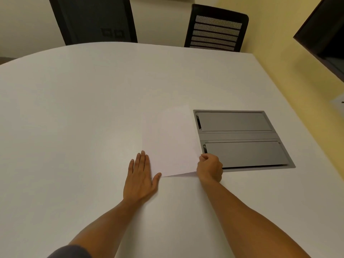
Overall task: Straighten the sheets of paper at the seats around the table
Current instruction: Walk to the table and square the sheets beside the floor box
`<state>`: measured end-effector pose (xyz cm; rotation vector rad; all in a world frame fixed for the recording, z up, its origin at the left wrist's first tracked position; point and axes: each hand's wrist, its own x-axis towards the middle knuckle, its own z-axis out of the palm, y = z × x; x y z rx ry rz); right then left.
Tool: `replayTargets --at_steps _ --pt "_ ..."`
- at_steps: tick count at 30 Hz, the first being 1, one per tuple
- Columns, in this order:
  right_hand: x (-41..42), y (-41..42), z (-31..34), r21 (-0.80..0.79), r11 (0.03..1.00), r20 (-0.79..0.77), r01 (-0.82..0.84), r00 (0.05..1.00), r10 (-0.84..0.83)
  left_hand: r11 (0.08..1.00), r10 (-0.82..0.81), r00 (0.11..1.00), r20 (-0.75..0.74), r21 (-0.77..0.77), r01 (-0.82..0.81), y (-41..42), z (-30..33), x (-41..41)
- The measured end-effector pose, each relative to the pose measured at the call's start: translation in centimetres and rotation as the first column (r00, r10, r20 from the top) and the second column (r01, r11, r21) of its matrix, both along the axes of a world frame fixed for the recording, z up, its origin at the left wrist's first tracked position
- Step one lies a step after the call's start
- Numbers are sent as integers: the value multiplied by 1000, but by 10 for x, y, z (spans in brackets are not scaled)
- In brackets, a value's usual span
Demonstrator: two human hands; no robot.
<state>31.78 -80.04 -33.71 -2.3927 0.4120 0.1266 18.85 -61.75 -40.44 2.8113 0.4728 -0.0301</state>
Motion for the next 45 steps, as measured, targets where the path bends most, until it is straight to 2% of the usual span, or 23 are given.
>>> replayTargets --at_steps 7,14,16,19,23,29,31,34,37,40,43,45 --pt "3 -20 3 52 996 -18 74 997 -73 1000 7 1000 27 -28 -6 0 -1 0" --pt "-13 -97 19 45 989 -55 143 989 -140 999 -40 997 65 -6 40 1 1 -2" --pt "-27 -125 23 30 986 -77 162 984 -160 994 -109 992 68 12 108 0 3 -8" --pt "-54 -165 31 34 980 -100 198 976 -193 953 -301 949 92 53 297 -13 10 -22" --pt "-89 -216 40 26 972 -132 234 964 -229 906 -418 896 153 -11 424 -60 29 -33" --pt "-142 -297 44 -57 972 -192 230 953 -236 774 -592 781 199 -130 620 -169 53 -36" --pt "-159 -323 41 -97 970 -212 222 948 -238 737 -653 746 127 -117 665 -206 52 -38" --pt "-186 -361 37 -149 964 -240 222 937 -253 661 -750 656 -83 -80 746 -257 39 -46" --pt "-207 -392 31 -178 952 -267 248 919 -290 608 -775 573 -265 -70 790 -292 27 -58" --pt "-225 -413 26 -215 934 -267 284 903 -336 589 -771 547 -325 -41 807 -318 20 -69" --pt "-242 -428 18 -324 935 -260 142 937 -233 576 -770 536 -345 -17 817 -344 21 -76" --pt "-250 -430 10 -342 938 -282 -54 958 -48 584 -758 542 -361 -6 812 -354 21 -78"
